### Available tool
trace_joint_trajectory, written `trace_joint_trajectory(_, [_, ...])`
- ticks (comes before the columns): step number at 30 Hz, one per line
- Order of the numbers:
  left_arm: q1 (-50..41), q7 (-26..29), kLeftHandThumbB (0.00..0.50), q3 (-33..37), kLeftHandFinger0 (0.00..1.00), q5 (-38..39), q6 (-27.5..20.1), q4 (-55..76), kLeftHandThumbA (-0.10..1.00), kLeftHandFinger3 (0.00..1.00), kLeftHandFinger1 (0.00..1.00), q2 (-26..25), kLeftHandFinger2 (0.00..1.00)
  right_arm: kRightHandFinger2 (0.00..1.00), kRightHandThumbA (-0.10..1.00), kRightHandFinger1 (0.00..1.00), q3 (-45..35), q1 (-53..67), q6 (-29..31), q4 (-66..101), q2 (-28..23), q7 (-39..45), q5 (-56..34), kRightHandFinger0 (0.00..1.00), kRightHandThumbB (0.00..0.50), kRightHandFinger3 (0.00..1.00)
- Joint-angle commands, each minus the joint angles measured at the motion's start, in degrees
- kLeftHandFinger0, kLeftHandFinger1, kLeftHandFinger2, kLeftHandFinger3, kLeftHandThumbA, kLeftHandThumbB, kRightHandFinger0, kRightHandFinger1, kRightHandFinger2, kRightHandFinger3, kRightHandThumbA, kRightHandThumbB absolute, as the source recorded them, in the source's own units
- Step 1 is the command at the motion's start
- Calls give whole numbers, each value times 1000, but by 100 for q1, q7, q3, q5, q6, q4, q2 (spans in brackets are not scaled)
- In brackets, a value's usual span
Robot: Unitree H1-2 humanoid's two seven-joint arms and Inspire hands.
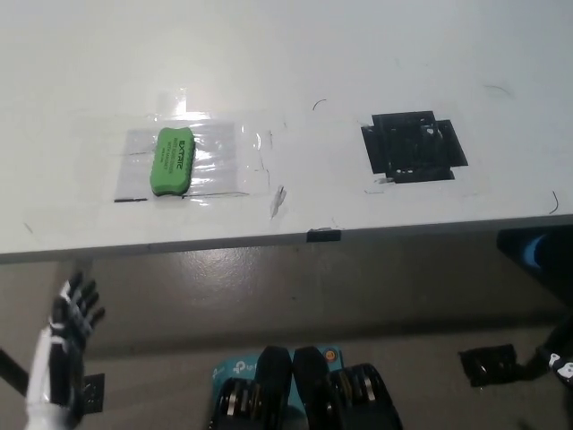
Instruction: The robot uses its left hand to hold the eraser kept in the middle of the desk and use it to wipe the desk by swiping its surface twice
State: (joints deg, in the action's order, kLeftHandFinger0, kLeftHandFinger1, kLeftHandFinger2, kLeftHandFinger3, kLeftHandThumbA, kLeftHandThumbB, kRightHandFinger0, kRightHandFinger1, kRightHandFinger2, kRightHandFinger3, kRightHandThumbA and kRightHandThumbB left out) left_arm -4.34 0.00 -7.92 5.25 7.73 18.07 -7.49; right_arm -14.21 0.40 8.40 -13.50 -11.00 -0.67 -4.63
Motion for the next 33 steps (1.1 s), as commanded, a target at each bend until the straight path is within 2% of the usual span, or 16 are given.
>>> trace_joint_trajectory(1, [789, -260, 191, -167, 1000, 258, 911, 1254, 1000, 1000, 1000, -717, 1000, 1000, 1000, 1000, -14, 27, 228, 204, -53, -15, -22, 1000, 439, 1000])
trace_joint_trajectory(4, [1710, -361, 164, -341, 1000, 238, 1363, 1491, 1000, 1000, 1000, -1422, 1000, 1000, 1000, 1000, -15, 17, 192, 212, -76, -54, 39, 1000, 447, 1000])
trace_joint_trajectory(7, [2621, -568, 214, -286, 1000, 129, 1453, 853, 1000, 1000, 1000, -2057, 1000, 1000, 1000, 1000, -17, 1, 243, 181, -99, -36, 31, 1000, 463, 1000])
trace_joint_trajectory(10, [3041, -750, 238, -119, 1000, 94, 917, 59, 1000, 1000, 1000, -2287, 1000, 1000, 1000, 1000, -11, 16, 80, 238, -109, -74, 85, 1000, 496, 1000])
trace_joint_trajectory(12, [3525, -913, 272, 203, 1000, -185, 1107, -468, 1000, 1000, 1000, -2553, 1000, 1000, 1000, 1000, -12, 50, 93, 260, -116, -64, 85, 1000, 486, 1000])
trace_joint_trajectory(15, [3987, -892, 263, 632, 1000, -637, 971, -1018, 1000, 1000, 1000, -2700, 1000, 1000, 1000, 1000, 10, 34, 105, 272, -159, -52, 132, 1000, 475, 1000])
trace_joint_trajectory(16, [4156, -861, 281, 818, 1000, -847, 825, -1299, 1000, 1000, 1000, -2725, 1000, 1000, 1000, 1000, 9, 23, 99, 273, -162, -57, 137, 1000, 471, 1000])
trace_joint_trajectory(18, [4449, -740, 218, 1196, 1000, -1283, 542, -1843, 1000, 1000, 1000, -2675, 1000, 1000, 1000, 1000, 3, 17, 86, 275, -164, -36, 102, 1000, 493, 1000])
trace_joint_trajectory(20, [4713, -617, 236, 1716, 1000, -1884, 249, -2416, 1000, 1000, 1000, -2665, 1000, 1000, 1000, 1000, 1, 45, -8, 337, -165, -60, 142, 1000, 500, 1000])
trace_joint_trajectory(22, [4829, -559, 261, 1919, 1000, -2063, 137, -2643, 1000, 1000, 1000, -2661, 1000, 1000, 1000, 1000, 2, 38, -14, 337, -168, -47, 136, 1000, 500, 1000])
trace_joint_trajectory(23, [4963, -467, 252, 2133, 1000, -2307, -136, -2936, 1000, 1000, 1000, -2669, 1000, 1000, 1000, 1000, 0, 33, -13, 336, -161, -46, 130, 1000, 500, 1000])
trace_joint_trajectory(24, [5062, -484, 238, 2388, 1000, -2578, -150, -3030, 1000, 1000, 1000, -2705, 1000, 1000, 1000, 1000, 1, 24, 15, 330, -150, -55, 138, 1000, 500, 1000])
trace_joint_trajectory(26, [5287, -487, 262, 2965, 1000, -3254, -130, -3303, 1000, 1000, 1000, -2785, 1000, 1000, 1000, 1000, 8, 20, 39, 318, -157, -46, 150, 1000, 500, 1000])
trace_joint_trajectory(27, [5284, -469, 262, 2984, 1000, -3245, -125, -3297, 1000, 1000, 1000, -2797, 1000, 1000, 1000, 1000, 7, 28, 33, 336, -160, -44, 152, 1000, 500, 1000])
trace_joint_trajectory(29, [5640, -593, 200, 3788, 1000, -4119, -238, -3752, 1000, 1000, 1000, -2898, 1000, 1000, 1000, 1000, -6, 22, 45, 330, -162, -34, 125, 1000, 494, 1000])
trace_joint_trajectory(33, [5875, -563, 257, 4423, 1000, -4653, -257, -4059, 1000, 1000, 1000, -2873, 1000, 1000, 1000, 1000, -20, 28, -13, 346, -173, 0, 68, 1000, 500, 1000])
